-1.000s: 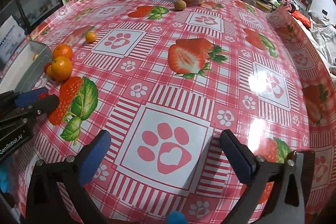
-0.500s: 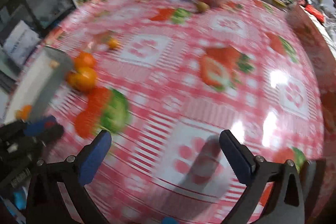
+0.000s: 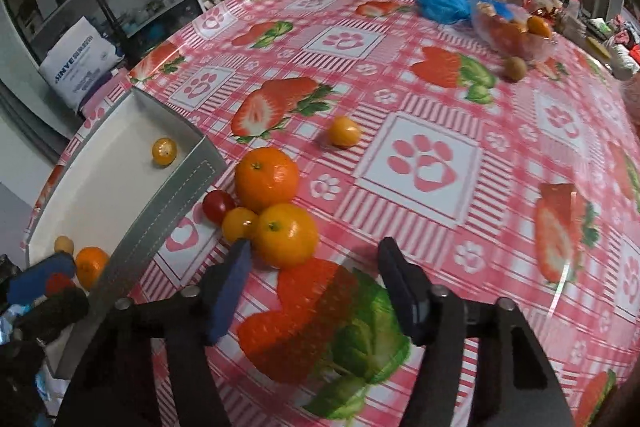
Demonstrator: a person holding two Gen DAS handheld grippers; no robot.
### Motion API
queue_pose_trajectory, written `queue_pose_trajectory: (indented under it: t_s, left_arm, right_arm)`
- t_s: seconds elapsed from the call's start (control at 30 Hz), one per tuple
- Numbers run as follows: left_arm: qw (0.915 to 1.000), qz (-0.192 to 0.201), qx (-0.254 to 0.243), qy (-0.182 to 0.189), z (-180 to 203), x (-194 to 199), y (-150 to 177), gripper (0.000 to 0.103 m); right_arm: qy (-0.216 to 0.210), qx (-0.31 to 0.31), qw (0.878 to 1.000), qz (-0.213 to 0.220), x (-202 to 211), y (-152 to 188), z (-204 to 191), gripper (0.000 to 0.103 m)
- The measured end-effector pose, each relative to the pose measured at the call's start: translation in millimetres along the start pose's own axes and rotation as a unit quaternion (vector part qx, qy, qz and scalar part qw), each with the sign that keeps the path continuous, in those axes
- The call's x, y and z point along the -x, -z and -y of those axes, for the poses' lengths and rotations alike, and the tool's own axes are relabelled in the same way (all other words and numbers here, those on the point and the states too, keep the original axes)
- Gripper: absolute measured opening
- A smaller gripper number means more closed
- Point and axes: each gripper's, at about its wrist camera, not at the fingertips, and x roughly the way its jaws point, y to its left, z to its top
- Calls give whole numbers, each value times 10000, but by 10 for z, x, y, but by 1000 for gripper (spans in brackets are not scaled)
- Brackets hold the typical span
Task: Organize fruits
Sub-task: 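Close the right gripper on a tangerine while the left gripper holds the tomato, then lower the tomato and tangerine into the white tray and open both grippers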
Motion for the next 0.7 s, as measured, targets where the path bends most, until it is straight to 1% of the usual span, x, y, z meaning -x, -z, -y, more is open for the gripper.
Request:
queue_pose_trajectory:
  t_s: [0.07, 0.13, 0.17, 0.23, 0.4, 0.57, 0.7]
  left_arm:
    - [10000, 37, 17, -85, -68, 17, -3, 27]
    - [9999, 35, 57, -112, -131, 20, 0, 27]
    - [9999, 27, 81, -124, -160, 15, 5, 27]
    - [9998, 8, 128, -153, -214, 3, 18, 27]
    - [9995, 10, 237, -208, -323, -2, 48, 27]
    - [9991, 44, 334, -255, -439, 19, 76, 27]
    - [9985, 96, 441, -296, -556, 34, 80, 27]
  right_arm:
    - [57, 94, 9999, 7, -35, -17, -55, 64]
    - [-43, 102, 9999, 12, -44, -33, -88, 62]
    - [-71, 98, 9999, 8, -48, -44, -93, 58]
    - [-140, 72, 9999, 33, -36, -56, -103, 36]
    - [12, -9, 10000, 1, 4, -41, -79, 37]
    - [-56, -73, 9999, 69, 199, -42, -59, 37]
    - [-119, -3, 9998, 143, 351, -103, -169, 37]
